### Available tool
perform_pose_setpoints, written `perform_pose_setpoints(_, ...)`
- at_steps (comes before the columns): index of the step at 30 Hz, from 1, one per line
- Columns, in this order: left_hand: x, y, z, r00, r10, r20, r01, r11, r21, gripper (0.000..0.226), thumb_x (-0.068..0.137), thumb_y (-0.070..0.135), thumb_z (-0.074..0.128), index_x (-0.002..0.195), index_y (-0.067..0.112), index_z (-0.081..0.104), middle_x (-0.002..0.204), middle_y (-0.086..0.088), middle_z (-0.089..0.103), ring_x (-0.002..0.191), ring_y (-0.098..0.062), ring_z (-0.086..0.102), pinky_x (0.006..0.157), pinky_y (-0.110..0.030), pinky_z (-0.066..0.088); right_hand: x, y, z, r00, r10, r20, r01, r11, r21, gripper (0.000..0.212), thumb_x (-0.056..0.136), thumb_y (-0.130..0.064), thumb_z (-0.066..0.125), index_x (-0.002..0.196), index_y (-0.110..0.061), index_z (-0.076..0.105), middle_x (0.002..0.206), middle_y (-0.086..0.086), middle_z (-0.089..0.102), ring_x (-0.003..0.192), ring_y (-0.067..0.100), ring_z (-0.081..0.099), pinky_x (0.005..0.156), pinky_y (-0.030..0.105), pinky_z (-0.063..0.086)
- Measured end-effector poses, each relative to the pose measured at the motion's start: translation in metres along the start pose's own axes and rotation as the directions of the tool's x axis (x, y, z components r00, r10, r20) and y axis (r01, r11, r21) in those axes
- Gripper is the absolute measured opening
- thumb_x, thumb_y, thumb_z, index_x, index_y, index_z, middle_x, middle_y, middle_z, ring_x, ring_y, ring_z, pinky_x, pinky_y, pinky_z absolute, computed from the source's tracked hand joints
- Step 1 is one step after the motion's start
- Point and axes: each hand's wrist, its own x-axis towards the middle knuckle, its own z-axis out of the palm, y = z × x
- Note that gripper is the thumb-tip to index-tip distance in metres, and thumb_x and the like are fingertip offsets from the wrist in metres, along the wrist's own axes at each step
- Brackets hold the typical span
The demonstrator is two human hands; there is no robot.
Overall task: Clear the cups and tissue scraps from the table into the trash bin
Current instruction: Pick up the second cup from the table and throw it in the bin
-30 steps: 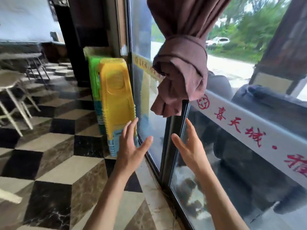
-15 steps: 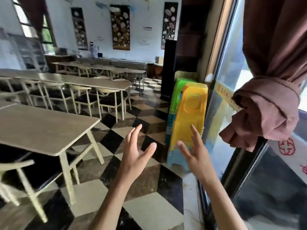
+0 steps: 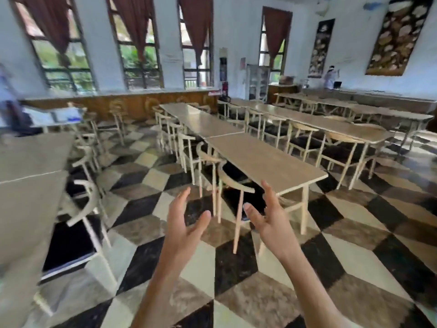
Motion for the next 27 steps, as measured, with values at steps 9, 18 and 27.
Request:
perform_pose_setpoints(9,-0.047,-0.092,-0.305,0.881,-0.159,-0.447,0.286,0.93,0.233,0.063,0.08,0.057,0.063,0.136,0.053,0.034,0.122,0.037,0.041,0.119,0.02,0.039,0.098,-0.012,0.034,0.002,-0.116,0.308,0.913,-0.118,0.391,0.038,0.978,0.206,0.094,0.076,-0.071,0.047,0.155,-0.03,0.015,0.158,-0.016,0.029,0.144,0.006,0.028,0.116,0.028,0.032)
perform_pose_setpoints(18,-0.088,-0.148,-0.445,0.726,-0.22,-0.651,0.45,0.869,0.207,0.064,0.087,0.048,0.066,0.142,0.044,0.033,0.142,0.016,0.036,0.136,-0.004,0.032,0.113,-0.037,0.033,-0.005,-0.176,0.494,0.749,-0.22,0.625,0.009,0.947,0.322,0.073,0.093,-0.04,0.059,0.154,-0.028,0.02,0.163,-0.005,0.024,0.149,0.01,0.022,0.122,0.042,0.027)
perform_pose_setpoints(27,-0.026,-0.249,-0.52,0.62,-0.304,-0.723,0.598,0.779,0.186,0.072,0.087,0.042,0.069,0.148,0.033,0.033,0.15,0.006,0.032,0.139,-0.02,0.038,0.111,-0.051,0.04,0.059,-0.171,0.645,0.643,-0.228,0.731,-0.025,0.948,0.318,0.074,0.093,-0.044,0.057,0.154,-0.03,0.016,0.162,-0.008,0.024,0.148,0.008,0.024,0.121,0.036,0.027)
